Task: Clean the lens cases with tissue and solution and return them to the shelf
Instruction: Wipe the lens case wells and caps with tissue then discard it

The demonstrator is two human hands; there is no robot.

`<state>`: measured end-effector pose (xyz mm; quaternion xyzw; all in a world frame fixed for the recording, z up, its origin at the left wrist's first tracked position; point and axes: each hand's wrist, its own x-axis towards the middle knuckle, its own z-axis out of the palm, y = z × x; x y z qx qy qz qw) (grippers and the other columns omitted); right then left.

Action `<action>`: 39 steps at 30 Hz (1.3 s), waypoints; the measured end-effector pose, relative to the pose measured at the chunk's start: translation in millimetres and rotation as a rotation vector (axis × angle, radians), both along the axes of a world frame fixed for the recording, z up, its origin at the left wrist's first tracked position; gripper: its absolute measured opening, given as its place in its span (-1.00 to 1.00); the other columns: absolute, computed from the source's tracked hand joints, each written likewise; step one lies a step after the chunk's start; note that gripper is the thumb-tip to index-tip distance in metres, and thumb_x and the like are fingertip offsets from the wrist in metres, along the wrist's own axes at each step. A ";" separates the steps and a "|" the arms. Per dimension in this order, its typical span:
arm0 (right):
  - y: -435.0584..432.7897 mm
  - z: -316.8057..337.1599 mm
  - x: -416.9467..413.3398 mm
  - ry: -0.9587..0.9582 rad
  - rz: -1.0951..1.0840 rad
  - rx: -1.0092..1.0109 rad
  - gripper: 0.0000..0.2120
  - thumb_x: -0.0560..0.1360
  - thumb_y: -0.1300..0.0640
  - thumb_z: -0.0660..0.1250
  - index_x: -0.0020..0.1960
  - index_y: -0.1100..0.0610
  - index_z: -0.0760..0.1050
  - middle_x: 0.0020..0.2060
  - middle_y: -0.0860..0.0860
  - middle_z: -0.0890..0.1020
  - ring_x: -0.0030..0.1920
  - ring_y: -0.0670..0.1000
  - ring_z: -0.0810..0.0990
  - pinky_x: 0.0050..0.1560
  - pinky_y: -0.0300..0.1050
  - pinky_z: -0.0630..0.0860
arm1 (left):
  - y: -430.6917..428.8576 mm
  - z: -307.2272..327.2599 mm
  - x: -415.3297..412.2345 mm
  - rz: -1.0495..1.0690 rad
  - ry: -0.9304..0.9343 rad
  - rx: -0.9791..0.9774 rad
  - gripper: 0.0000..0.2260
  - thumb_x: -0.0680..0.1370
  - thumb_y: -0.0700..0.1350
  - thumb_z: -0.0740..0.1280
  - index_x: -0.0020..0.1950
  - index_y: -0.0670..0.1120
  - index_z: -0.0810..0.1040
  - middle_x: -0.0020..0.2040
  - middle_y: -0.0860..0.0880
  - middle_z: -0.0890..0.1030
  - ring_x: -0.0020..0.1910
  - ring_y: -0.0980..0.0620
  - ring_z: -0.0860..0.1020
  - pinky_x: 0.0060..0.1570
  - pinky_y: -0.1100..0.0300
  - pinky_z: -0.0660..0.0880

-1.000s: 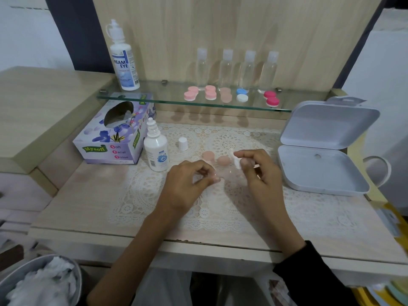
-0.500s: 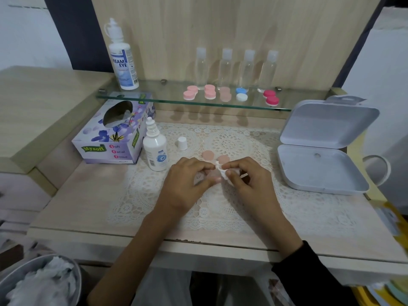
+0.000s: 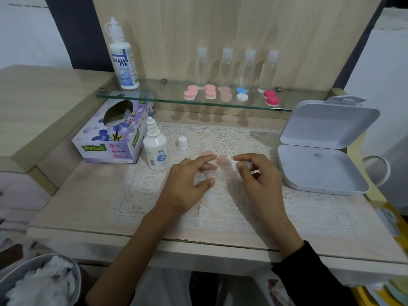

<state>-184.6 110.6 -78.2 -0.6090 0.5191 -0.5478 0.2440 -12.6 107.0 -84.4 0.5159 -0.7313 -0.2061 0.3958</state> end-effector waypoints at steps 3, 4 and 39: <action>-0.2 -0.4 0.1 0.083 0.046 -0.036 -0.81 0.52 0.26 0.31 -0.01 0.05 0.65 -0.14 -0.08 0.58 -0.13 -0.13 0.54 -0.20 -0.36 0.40 | -0.8 -1.9 0.4 0.008 -0.060 0.015 -0.51 0.42 0.07 0.32 0.35 0.07 0.45 0.13 0.20 0.60 0.21 0.16 0.44 0.30 0.05 0.31; -0.6 -1.1 0.2 0.118 0.068 -0.044 -0.81 0.51 0.26 0.31 0.00 0.06 0.66 -0.15 -0.07 0.58 -0.13 -0.14 0.53 -0.22 -0.39 0.39 | -1.3 -2.8 1.1 0.045 -0.106 0.017 -0.48 0.40 0.15 0.28 0.35 0.08 0.45 0.17 0.19 0.58 0.22 0.17 0.41 0.31 0.04 0.27; 1.3 -5.2 7.0 0.428 0.008 -0.260 -0.90 0.39 0.37 0.45 -0.14 0.21 0.66 -0.23 0.00 0.60 -0.18 -0.03 0.55 -0.20 -0.26 0.45 | 6.7 10.3 -5.8 0.093 -0.022 -0.027 -0.74 0.34 -0.10 0.54 0.02 0.01 0.67 -0.18 0.23 0.55 -0.01 0.12 0.48 0.05 0.20 0.41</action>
